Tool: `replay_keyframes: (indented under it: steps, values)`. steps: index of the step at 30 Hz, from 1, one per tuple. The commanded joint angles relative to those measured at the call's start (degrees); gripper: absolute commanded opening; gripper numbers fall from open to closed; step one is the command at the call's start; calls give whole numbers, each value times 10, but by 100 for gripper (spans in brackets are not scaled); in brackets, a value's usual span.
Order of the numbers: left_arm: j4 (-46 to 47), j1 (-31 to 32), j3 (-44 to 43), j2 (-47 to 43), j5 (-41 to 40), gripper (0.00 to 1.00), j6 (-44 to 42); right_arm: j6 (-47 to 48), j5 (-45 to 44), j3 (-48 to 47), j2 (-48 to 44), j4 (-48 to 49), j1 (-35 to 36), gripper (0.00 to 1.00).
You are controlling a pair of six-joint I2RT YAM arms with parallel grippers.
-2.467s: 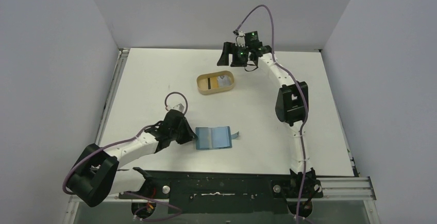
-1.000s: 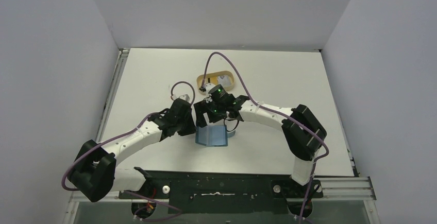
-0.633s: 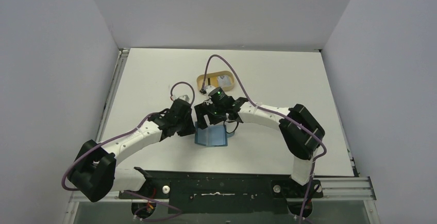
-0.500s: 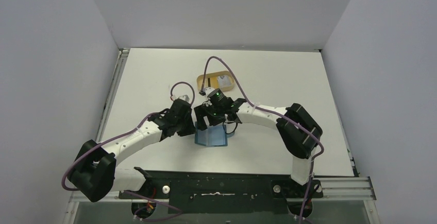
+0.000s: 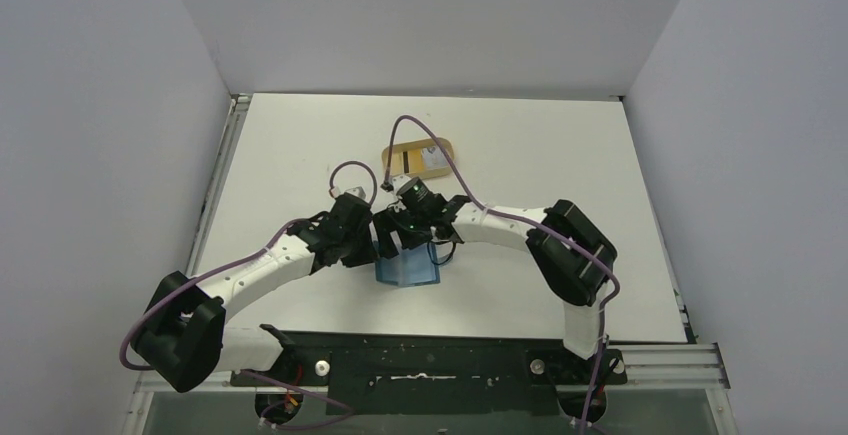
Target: Take the credit cards out of the card holder
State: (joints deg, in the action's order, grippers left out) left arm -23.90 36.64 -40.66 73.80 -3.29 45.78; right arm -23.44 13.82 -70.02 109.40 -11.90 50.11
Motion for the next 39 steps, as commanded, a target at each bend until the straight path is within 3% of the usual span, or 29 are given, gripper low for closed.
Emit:
replay_keyframes:
  steps: [1, 25, 39]
  values:
    - [24, 1, -21, -14, 6, 0, -1, 9, -32, -15, 8, 19, 14, 88]
    - [36, 0, -7, -17, 12, 0, 5, 61, -129, 66, -50, -59, 34, 90]
    - [44, -1, 2, -14, 14, 0, 5, 72, -189, 92, -182, -144, -20, 91]
